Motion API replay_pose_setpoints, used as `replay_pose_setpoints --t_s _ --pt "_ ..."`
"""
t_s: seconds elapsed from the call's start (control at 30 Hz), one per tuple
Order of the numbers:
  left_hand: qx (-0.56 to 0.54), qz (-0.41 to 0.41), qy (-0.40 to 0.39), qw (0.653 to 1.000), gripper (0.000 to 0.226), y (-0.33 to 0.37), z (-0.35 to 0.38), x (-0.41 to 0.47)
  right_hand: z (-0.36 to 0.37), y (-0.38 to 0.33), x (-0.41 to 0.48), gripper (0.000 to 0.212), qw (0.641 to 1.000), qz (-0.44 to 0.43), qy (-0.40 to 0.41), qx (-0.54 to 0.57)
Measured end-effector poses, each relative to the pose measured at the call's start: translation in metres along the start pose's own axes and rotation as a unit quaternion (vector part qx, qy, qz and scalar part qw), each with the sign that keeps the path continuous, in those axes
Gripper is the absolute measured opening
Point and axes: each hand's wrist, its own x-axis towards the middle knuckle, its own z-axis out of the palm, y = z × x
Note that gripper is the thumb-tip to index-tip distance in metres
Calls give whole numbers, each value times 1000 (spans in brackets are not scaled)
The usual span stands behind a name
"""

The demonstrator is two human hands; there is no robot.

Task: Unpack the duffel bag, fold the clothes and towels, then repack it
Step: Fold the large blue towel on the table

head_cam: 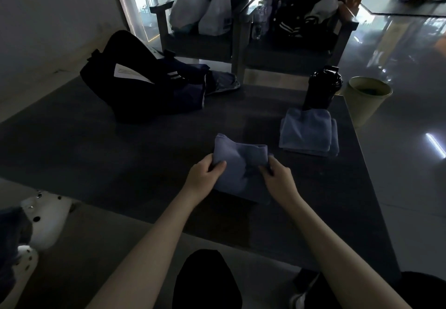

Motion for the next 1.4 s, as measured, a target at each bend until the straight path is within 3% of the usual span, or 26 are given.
replay_pose_setpoints --t_s 0.07,0.23,0.47,0.6,0.73,0.83,0.93,1.4 --pt "-30 -21 -30 999 25 2 2 3 3 -2 6 14 1000 22 2 5" --pt "88 -37 6 995 42 -3 7 16 9 3 4 18 996 65 48 36" --pt "232 -40 58 970 41 1 21 26 11 -7 6 25 979 93 90 -160" --pt "386 10 54 921 42 9 29 28 13 -7 3 25 966 107 98 -213" --pt "495 48 64 865 42 11 38 37 21 -5 6 52 948 -27 147 -282" --pt "499 41 -24 865 51 6 43 51 27 -2 14 56 942 -86 47 -322" --pt "453 17 -62 889 57 -8 46 59 32 14 23 56 954 -21 -55 -292" --pt "455 3 -76 887 62 -17 50 47 32 19 15 61 947 -14 -68 -312"
